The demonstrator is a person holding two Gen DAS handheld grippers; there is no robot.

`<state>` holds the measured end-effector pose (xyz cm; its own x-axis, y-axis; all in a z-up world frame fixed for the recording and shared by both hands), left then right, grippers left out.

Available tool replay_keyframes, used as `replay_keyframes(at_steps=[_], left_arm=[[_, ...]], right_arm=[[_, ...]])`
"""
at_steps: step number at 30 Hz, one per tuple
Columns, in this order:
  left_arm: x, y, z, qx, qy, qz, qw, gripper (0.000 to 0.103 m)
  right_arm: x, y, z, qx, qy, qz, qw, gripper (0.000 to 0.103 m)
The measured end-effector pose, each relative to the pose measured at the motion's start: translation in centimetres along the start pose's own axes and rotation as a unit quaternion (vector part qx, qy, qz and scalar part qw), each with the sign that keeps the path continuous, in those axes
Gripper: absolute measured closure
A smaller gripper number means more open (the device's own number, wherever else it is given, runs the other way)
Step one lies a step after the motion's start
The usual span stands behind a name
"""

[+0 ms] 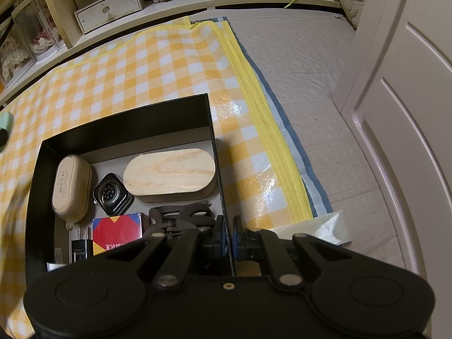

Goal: Organize rigid objects
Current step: 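Carry the mint-green case with the left tool into the black box, then release the mint-green case beside the earbud case by opening the left tool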

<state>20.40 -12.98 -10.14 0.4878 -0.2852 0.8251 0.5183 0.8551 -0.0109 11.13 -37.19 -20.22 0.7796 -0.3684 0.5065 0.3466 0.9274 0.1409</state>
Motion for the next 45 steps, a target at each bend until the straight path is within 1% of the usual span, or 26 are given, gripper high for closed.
replay_keyframes(at_steps=[3, 6, 9, 12, 15, 21, 26, 31, 32, 33, 34, 35, 39, 43, 45], left_arm=[[1.2, -2.0, 1.3, -0.020, -0.010, -0.007, 0.9997, 0.053], [1.6, -5.0, 1.9, -0.048, -0.006, -0.031, 0.9983, 0.052], [1.3, -8.1, 1.7, -0.076, 0.002, -0.053, 0.9957, 0.052], [0.7, -11.0, 0.7, -0.092, 0.014, -0.077, 0.9927, 0.052], [0.3, -12.7, -0.5, -0.091, 0.022, -0.096, 0.9909, 0.052], [-0.2, -14.4, -4.6, -0.072, 0.061, -0.103, 0.9902, 0.052], [-1.0, -14.3, -6.5, -0.059, 0.096, -0.102, 0.9884, 0.052], [-1.3, -13.7, -7.1, -0.049, 0.107, -0.106, 0.9873, 0.052], [-1.3, -13.6, -7.2, -0.046, 0.108, -0.106, 0.9874, 0.048], [-1.3, -13.5, -7.3, -0.046, 0.110, -0.105, 0.9873, 0.035], [-1.3, -13.4, -7.3, -0.046, 0.108, -0.104, 0.9876, 0.028], [-1.3, -13.4, -7.1, -0.048, 0.108, -0.102, 0.9878, 0.023], [-1.3, -13.5, -6.8, -0.050, 0.111, -0.108, 0.9867, 0.023], [-1.0, -13.6, -6.2, -0.052, 0.110, -0.103, 0.9872, 0.022], [-0.9, -13.6, -5.8, -0.052, 0.112, -0.102, 0.9871, 0.017]], right_arm=[[0.0, 0.0, 0.0, 0.002, 0.000, -0.001, 1.000, 0.098], [0.1, -0.1, 0.0, 0.003, 0.000, -0.003, 1.000, 0.098], [0.2, 0.0, 0.0, 0.003, 0.000, -0.002, 1.000, 0.098], [0.2, 0.0, 0.1, 0.004, 0.000, -0.003, 1.000, 0.098], [0.2, 0.0, 0.1, 0.004, 0.000, -0.003, 1.000, 0.098], [0.1, 0.0, 0.3, 0.008, -0.002, -0.006, 1.000, 0.098], [0.1, 0.1, 0.3, 0.010, -0.002, -0.006, 1.000, 0.098], [0.1, 0.1, 0.3, 0.010, -0.002, -0.006, 1.000, 0.098], [0.2, 0.1, 0.3, 0.010, -0.002, -0.006, 1.000, 0.098], [0.2, 0.1, 0.3, 0.010, -0.002, -0.007, 1.000, 0.098], [0.2, 0.2, 0.3, 0.010, -0.002, -0.007, 1.000, 0.098], [0.2, 0.2, 0.3, 0.009, -0.001, -0.006, 1.000, 0.098], [0.2, 0.2, 0.3, 0.010, -0.001, -0.007, 1.000, 0.098], [0.2, 0.3, 0.3, 0.010, -0.001, -0.007, 1.000, 0.098], [0.2, 0.3, 0.3, 0.010, -0.001, -0.007, 1.000, 0.098]])
Point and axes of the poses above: each gripper's, at about its wrist camera, not at the fingertips, and z roughly against the way its jaws point, y to its left, x to its top, the point moved 9 cm from there along -z, roughly the way its jaws point, and after that the axes turned 6 degrees about -z, right-handed, at the moved point
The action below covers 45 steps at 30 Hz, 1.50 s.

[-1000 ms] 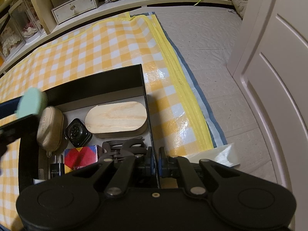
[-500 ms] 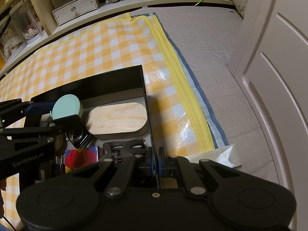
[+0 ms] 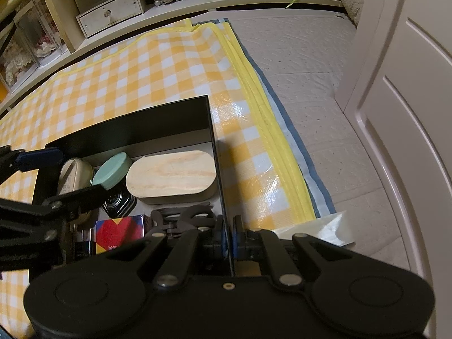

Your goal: Organize rigid objects

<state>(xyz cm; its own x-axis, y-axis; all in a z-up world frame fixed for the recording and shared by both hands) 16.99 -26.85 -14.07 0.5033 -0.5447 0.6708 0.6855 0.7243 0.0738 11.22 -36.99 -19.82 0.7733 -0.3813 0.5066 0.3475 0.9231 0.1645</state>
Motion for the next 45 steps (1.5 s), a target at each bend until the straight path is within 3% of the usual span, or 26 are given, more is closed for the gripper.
replay_keyframes(at_steps=[7, 17, 31, 35, 45], left_arm=[[-0.3, 0.2, 1.5, -0.012, 0.007, 0.031, 0.9994, 0.013], [-0.7, -0.4, 3.9, -0.014, 0.001, 0.038, 0.9992, 0.000], [-0.8, -1.4, 7.3, -0.027, -0.012, 0.048, 0.9984, 0.000], [-1.0, -1.5, 8.4, -0.024, -0.017, 0.053, 0.9982, 0.000], [-1.3, -1.4, 11.2, -0.026, -0.035, 0.068, 0.9967, 0.000]], right_arm=[[0.0, 0.0, 0.0, 0.000, 0.000, 0.000, 1.000, 0.098], [0.0, 0.0, 0.0, 0.000, 0.000, 0.000, 1.000, 0.098], [0.1, -0.1, 0.0, -0.003, -0.001, 0.002, 1.000, 0.097], [0.0, -0.3, 0.5, -0.009, -0.008, 0.000, 1.000, 0.086], [1.1, 2.0, 7.0, 0.005, -0.081, 0.010, 0.997, 0.076]])
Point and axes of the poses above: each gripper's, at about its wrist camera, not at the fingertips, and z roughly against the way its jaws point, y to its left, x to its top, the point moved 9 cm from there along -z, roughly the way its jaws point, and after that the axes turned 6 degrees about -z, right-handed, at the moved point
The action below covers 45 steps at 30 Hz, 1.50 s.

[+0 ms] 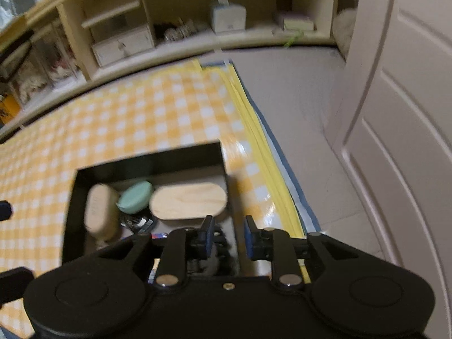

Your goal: Organize rigid objects

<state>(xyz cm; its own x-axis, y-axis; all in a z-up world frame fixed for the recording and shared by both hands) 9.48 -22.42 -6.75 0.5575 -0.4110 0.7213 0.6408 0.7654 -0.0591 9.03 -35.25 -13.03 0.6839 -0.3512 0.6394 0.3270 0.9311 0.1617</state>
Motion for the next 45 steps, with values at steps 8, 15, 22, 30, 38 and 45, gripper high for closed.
replay_keyframes(at_steps=[8, 15, 22, 30, 38, 45], left_arm=[[-0.1, 0.5, 2.9, 0.002, -0.017, 0.010, 0.9998, 0.000], [-1.0, 1.3, 5.0, 0.020, -0.018, 0.021, 0.9994, 0.000], [-2.0, 2.6, 6.8, 0.061, -0.021, 0.028, 0.9975, 0.000], [-3.4, 3.0, 8.2, 0.059, -0.020, 0.049, 0.9968, 0.000], [-4.9, 2.9, 9.0, 0.100, -0.017, 0.037, 0.9942, 0.000], [-5.8, 2.9, 9.3, 0.100, -0.016, 0.041, 0.9940, 0.000]], right_arm=[[-0.1, 1.6, 5.7, -0.008, -0.048, 0.010, 0.999, 0.056], [-1.6, 2.3, 9.7, -0.022, -0.072, 0.017, 0.997, 0.030], [-3.4, 2.5, 12.5, -0.032, -0.084, 0.013, 0.996, 0.014], [-5.8, 2.0, 14.1, -0.050, -0.089, 0.006, 0.995, 0.001], [-7.7, 1.6, 14.7, -0.059, -0.087, -0.001, 0.994, 0.000], [-8.4, 1.9, 15.1, -0.061, -0.102, 0.005, 0.993, 0.000]])
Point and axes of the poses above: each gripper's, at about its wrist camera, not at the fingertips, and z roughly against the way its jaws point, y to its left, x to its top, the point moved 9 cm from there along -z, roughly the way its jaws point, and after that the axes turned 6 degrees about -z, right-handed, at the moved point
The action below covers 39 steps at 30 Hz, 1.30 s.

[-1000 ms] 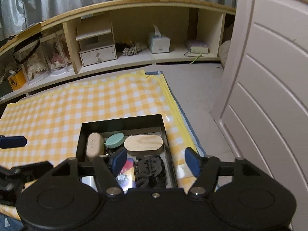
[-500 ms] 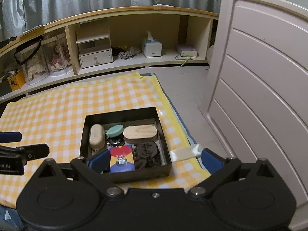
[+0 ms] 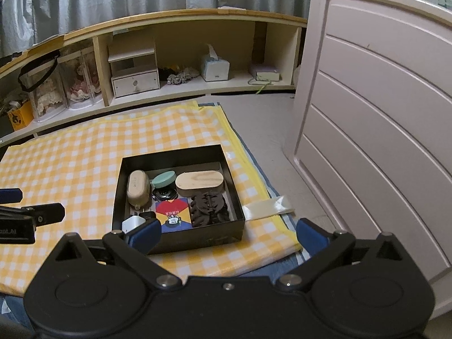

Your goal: Organize rigid objects

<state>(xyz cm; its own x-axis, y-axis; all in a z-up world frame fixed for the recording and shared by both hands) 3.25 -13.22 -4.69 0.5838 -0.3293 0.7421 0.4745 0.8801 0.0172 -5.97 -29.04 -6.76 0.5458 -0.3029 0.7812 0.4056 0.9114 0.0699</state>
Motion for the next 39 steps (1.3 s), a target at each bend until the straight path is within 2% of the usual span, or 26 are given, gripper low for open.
replay_keyframes(at_steps=[5, 12, 22, 39], left_arm=[[-0.4, -0.1, 0.3, 0.012, -0.003, -0.010, 0.9999, 0.000], [-1.0, 0.0, 0.0, 0.019, 0.006, -0.016, 0.9997, 0.000], [-1.4, 0.5, -0.5, 0.014, 0.020, -0.007, 0.9997, 0.000], [-1.4, 0.6, -0.4, 0.016, 0.019, -0.008, 0.9996, 0.000]], right_arm=[[-0.5, -0.1, -0.8, -0.002, 0.017, -0.003, 1.000, 0.000], [-0.9, 0.0, -1.2, -0.012, 0.019, 0.000, 1.000, 0.000], [-1.1, 0.0, -1.4, -0.011, 0.021, 0.001, 1.000, 0.000], [-1.3, 0.1, -1.5, -0.007, 0.023, -0.003, 1.000, 0.000]])
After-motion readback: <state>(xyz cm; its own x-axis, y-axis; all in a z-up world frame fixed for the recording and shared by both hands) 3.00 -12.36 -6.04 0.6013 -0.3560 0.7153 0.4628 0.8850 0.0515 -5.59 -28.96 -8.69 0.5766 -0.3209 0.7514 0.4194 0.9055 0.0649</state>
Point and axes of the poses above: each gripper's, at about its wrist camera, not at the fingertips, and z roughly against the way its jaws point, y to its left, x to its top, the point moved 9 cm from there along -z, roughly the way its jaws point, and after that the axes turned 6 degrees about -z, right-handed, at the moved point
